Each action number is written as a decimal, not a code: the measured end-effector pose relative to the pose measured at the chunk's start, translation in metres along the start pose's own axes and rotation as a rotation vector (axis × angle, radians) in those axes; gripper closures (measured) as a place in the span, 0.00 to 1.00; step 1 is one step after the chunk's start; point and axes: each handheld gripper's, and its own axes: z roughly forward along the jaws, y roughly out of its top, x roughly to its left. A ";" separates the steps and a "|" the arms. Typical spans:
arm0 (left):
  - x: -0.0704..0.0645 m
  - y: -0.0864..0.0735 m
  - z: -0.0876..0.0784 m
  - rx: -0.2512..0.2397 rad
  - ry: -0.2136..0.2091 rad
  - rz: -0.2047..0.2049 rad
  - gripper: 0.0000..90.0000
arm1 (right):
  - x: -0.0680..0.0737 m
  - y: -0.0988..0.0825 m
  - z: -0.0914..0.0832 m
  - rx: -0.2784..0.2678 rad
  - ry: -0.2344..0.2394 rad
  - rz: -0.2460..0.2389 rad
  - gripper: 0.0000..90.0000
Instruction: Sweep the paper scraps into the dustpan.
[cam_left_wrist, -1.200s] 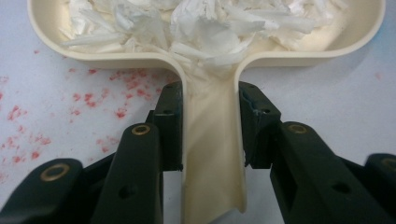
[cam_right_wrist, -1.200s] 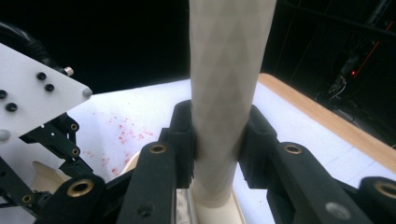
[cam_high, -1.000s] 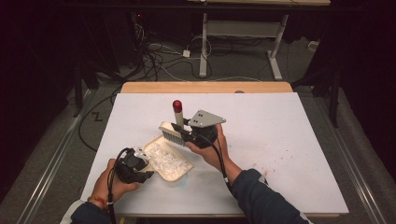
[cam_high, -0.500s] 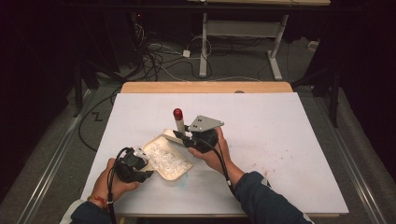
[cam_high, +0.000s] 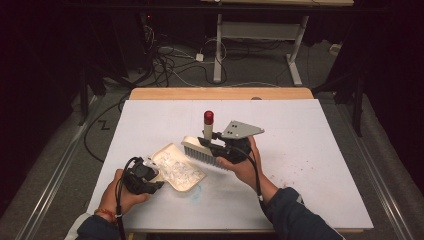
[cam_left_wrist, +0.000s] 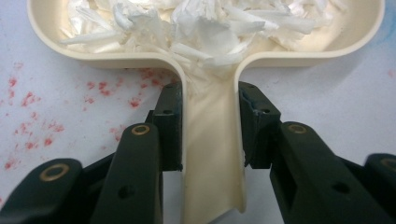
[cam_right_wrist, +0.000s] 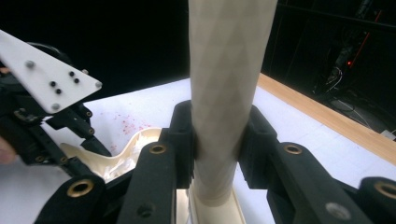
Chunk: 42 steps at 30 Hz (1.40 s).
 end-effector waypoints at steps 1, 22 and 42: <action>0.000 0.000 0.000 0.000 0.000 -0.001 0.70 | -0.001 0.000 -0.004 -0.001 0.003 0.005 0.79; 0.000 0.001 0.001 -0.004 0.018 -0.018 0.70 | -0.017 -0.012 -0.106 0.022 -0.065 -0.009 0.79; 0.006 0.004 0.001 -0.030 0.032 -0.061 0.70 | -0.045 -0.048 -0.202 0.118 -0.104 0.056 0.79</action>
